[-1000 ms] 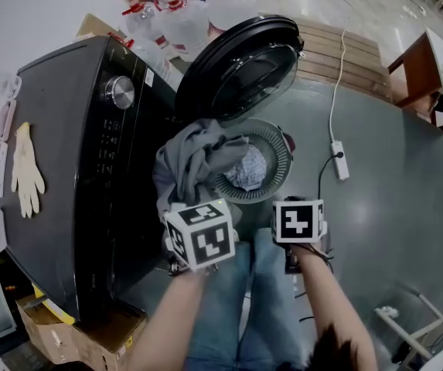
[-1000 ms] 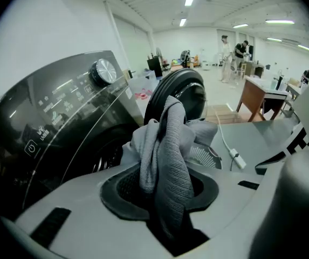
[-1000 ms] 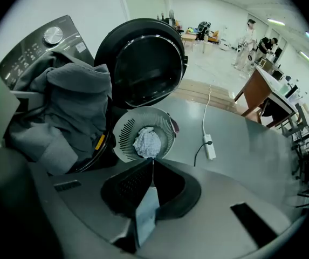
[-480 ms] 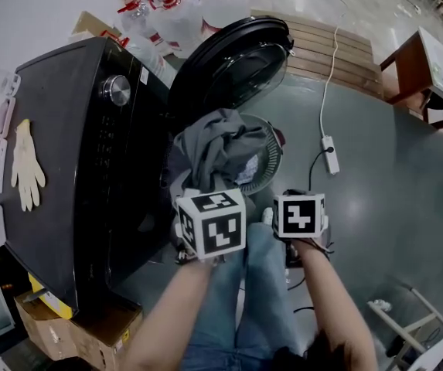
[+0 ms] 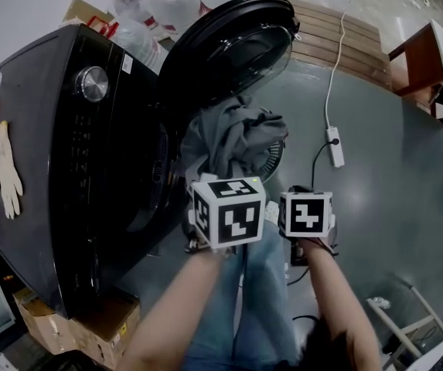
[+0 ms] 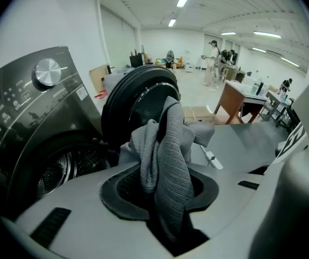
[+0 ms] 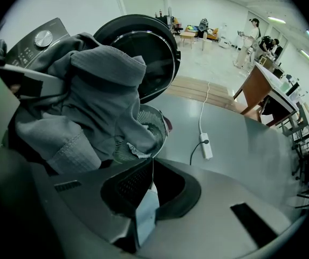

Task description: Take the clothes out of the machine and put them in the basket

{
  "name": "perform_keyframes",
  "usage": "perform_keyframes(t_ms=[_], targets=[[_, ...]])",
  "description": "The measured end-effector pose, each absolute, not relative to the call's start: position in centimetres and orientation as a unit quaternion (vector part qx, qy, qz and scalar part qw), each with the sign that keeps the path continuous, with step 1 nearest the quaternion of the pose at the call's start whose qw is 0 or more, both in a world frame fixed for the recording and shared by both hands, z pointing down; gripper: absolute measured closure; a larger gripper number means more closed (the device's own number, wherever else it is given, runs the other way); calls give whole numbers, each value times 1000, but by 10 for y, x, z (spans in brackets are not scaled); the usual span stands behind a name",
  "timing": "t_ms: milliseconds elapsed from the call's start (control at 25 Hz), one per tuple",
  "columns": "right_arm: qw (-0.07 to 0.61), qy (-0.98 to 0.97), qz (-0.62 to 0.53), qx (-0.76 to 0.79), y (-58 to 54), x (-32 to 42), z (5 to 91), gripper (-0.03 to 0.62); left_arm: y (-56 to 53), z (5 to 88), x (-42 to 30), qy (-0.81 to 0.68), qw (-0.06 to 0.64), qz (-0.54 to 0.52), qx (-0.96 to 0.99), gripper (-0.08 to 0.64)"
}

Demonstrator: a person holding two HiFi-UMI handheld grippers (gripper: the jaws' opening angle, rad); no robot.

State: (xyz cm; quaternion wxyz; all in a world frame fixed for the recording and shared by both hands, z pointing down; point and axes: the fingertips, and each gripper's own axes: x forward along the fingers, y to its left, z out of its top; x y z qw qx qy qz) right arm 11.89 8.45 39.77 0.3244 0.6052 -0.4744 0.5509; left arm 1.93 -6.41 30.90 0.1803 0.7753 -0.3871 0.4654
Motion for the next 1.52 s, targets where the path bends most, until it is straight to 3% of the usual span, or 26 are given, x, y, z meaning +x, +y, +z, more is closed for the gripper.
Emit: perform_keyframes(t_ms=[360, 640, 1520], targets=[[332, -486, 506, 631, 57, 162, 438, 586, -65, 367, 52, -365, 210, 475, 773, 437], [314, -479, 558, 600, 62, 158, 490, 589, -76, 411, 72, -359, 248, 459, 774, 437], [356, -498, 532, 585, 28, 161, 543, 589, -103, 569, 22, -333, 261, 528, 736, 437]])
